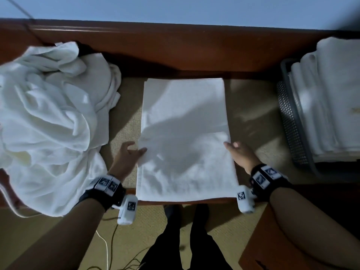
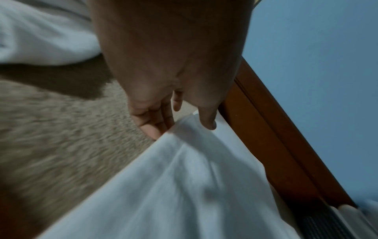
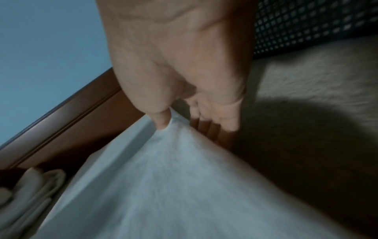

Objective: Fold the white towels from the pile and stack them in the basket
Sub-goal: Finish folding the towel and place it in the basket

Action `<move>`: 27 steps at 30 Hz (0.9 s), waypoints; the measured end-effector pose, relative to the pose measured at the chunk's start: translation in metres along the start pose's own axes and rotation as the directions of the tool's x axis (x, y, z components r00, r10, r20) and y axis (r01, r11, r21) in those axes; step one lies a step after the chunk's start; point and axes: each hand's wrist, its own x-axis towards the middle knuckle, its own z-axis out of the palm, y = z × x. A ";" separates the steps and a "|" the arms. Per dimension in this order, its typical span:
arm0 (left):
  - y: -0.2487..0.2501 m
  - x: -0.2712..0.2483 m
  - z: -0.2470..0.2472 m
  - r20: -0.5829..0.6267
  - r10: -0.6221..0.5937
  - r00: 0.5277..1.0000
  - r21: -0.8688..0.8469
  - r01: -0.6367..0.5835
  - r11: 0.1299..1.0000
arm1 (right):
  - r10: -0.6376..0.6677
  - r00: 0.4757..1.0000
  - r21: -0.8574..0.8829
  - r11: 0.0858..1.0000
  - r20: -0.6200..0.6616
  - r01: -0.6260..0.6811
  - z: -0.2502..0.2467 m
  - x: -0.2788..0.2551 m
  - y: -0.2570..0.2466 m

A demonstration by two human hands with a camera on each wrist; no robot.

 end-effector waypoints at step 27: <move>0.015 -0.002 0.025 -0.092 0.047 0.995 0.207 -0.027 0.978 | -0.110 0.994 -0.116 0.987 -0.013 0.108 -0.005 0.003 0.006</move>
